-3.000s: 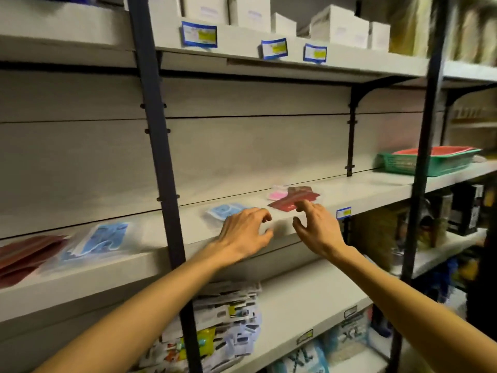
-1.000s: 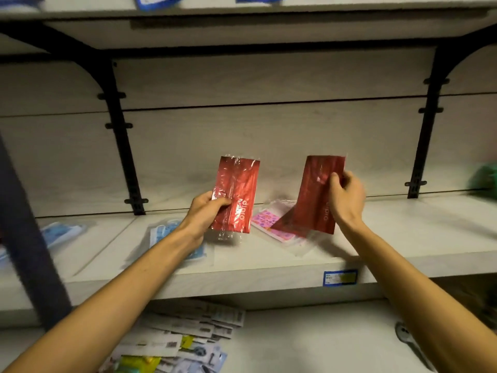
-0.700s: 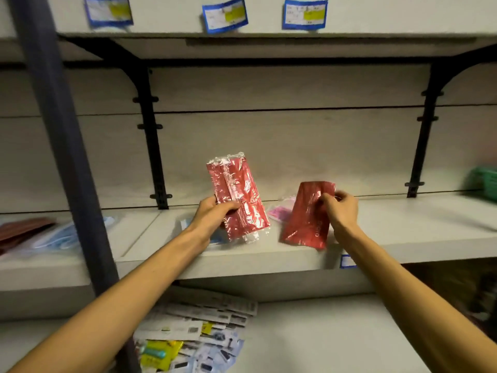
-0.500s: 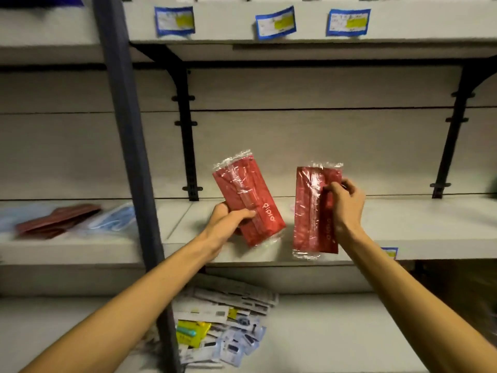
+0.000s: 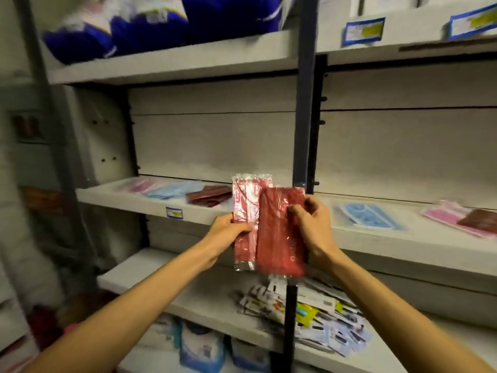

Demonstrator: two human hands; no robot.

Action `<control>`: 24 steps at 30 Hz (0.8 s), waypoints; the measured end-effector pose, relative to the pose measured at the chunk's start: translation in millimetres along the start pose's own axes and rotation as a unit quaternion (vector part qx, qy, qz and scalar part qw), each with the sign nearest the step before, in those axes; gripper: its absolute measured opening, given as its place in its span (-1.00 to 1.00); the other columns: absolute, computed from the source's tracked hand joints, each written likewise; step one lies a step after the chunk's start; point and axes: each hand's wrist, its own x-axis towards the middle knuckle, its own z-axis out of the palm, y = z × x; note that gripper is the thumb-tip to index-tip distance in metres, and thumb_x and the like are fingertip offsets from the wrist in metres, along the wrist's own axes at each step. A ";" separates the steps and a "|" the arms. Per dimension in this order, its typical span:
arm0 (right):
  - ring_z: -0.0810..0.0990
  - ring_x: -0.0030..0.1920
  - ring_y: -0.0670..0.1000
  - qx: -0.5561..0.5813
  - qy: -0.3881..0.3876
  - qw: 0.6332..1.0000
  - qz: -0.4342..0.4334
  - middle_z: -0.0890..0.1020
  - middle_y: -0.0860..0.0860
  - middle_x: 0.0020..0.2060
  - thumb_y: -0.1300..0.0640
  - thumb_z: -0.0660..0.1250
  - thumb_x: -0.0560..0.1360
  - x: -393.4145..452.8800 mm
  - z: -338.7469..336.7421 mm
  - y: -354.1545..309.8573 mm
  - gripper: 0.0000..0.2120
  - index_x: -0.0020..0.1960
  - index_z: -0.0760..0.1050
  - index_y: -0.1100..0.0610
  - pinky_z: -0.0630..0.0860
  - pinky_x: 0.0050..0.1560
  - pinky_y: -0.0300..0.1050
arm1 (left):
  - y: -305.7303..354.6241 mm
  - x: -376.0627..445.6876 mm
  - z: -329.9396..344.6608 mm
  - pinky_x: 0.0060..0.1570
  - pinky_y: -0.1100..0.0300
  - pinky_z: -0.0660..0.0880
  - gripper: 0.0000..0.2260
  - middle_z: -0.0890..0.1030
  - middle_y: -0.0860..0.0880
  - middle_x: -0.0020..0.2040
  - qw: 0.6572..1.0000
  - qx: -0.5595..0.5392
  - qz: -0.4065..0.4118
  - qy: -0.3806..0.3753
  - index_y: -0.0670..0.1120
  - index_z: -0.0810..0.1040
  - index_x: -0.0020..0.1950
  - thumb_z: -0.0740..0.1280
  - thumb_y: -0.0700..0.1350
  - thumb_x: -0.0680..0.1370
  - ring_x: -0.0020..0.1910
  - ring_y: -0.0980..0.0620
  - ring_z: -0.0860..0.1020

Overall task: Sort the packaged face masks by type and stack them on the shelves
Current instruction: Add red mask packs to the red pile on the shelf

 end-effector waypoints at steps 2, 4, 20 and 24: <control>0.69 -0.13 0.06 -0.022 -0.013 0.998 0.050 0.68 0.16 -0.04 0.25 0.30 0.59 3.8 33.7 17.7 -0.88 0.10 0.54 0.12 0.68 -0.16 -0.05 | -11.5 1.9 -35.1 0.00 0.18 0.61 -0.87 0.76 0.03 -0.03 0.999 0.012 -0.032 0.025 -0.03 0.67 0.09 0.41 -0.18 0.56 0.03 0.00 0.71; 0.71 -0.15 0.06 -0.015 -0.040 0.995 0.090 0.69 0.18 -0.05 0.25 0.33 0.58 12.3 61.8 33.2 -0.91 0.08 0.53 0.15 0.68 -0.15 -0.03 | -22.8 6.4 -62.9 0.14 0.03 0.60 -0.88 0.76 -0.01 -0.04 0.997 0.016 -0.063 0.043 -0.05 0.67 0.07 0.40 -0.16 0.56 0.03 -0.05 0.70; 0.72 -0.13 0.14 -0.138 0.007 0.987 0.083 0.71 0.15 -0.14 0.32 0.40 0.46 199.6 181.6 93.5 -0.88 -0.14 0.59 0.12 0.68 -0.09 0.05 | -40.4 200.2 -167.1 0.15 -0.03 0.59 -0.46 0.67 -0.03 0.15 0.973 0.201 0.047 0.101 -0.03 0.36 0.48 0.36 -0.22 0.50 0.06 -0.05 0.66; 0.71 -0.05 0.20 -0.243 0.004 0.967 0.071 0.73 0.14 -0.11 0.19 0.44 0.40 250.5 198.0 116.2 -0.82 0.00 0.67 0.14 0.64 0.02 0.21 | -56.9 243.4 -180.0 0.11 0.03 0.58 -0.43 0.60 0.20 0.13 0.924 0.356 0.111 0.090 0.09 0.33 0.50 0.38 -0.07 0.50 0.04 0.08 0.60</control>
